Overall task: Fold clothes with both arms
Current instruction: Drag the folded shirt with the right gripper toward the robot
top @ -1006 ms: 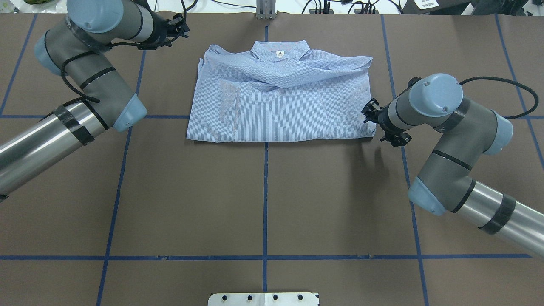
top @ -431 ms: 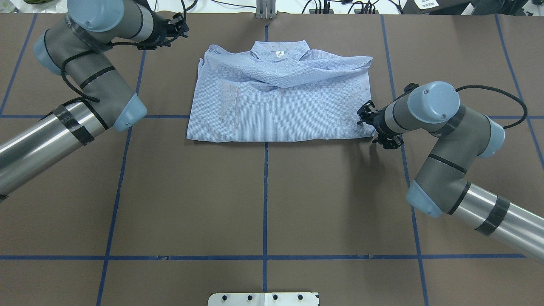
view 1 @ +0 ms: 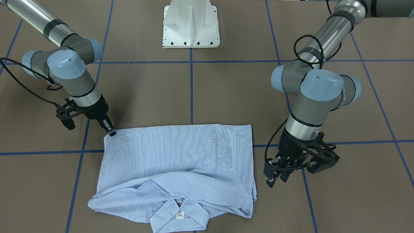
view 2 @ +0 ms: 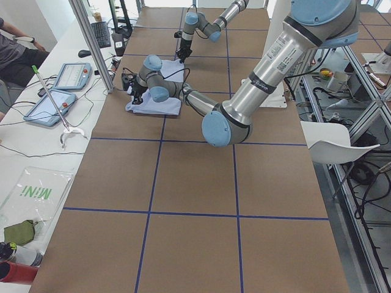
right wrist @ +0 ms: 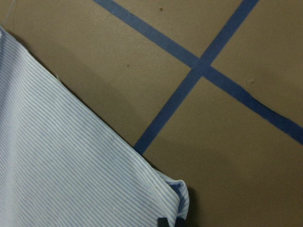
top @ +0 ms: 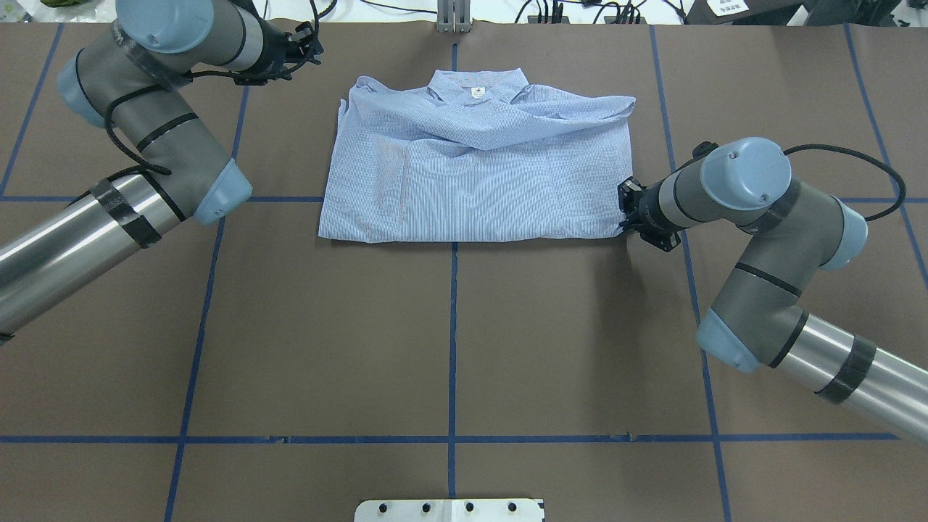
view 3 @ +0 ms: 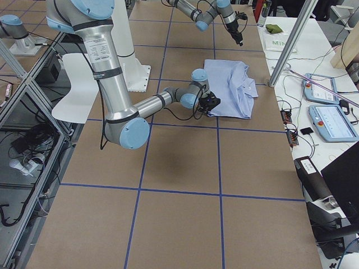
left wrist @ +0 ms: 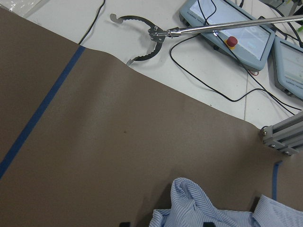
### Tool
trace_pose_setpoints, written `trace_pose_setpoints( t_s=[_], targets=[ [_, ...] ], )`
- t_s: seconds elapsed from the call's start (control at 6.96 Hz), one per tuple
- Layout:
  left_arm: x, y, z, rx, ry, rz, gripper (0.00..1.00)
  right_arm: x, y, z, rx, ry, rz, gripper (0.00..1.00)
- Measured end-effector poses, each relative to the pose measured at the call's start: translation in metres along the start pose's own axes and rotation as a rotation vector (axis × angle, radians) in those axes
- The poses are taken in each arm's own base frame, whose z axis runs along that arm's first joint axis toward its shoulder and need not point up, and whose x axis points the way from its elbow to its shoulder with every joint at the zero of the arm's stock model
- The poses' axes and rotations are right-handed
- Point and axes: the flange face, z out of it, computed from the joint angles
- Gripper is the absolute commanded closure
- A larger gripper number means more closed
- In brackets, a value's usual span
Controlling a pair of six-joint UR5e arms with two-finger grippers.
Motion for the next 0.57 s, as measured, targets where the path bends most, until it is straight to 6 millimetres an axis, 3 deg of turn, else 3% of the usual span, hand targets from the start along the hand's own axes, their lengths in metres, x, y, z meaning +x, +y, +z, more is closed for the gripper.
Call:
trace_pose_setpoints(
  t_s=[0.14,0.29,0.43,0.57],
  targets=[
    [0.0,0.0,0.0,0.0,0.0,0.0,0.4,0.004,0.002,-0.016,-0.012,-0.01,-0.002,1.0],
    [0.0,0.0,0.0,0.0,0.0,0.0,0.4,0.021,0.004,-0.042,-0.031,-0.013,-0.005,1.0],
    [0.0,0.0,-0.003,-0.001,0.005,0.001,0.4,0.049,0.013,-0.078,-0.064,0.004,-0.012,1.0],
    [0.0,0.006,-0.009,-0.008,0.018,0.005,0.4,0.082,0.037,-0.108,-0.123,0.054,-0.036,1.0]
  ],
)
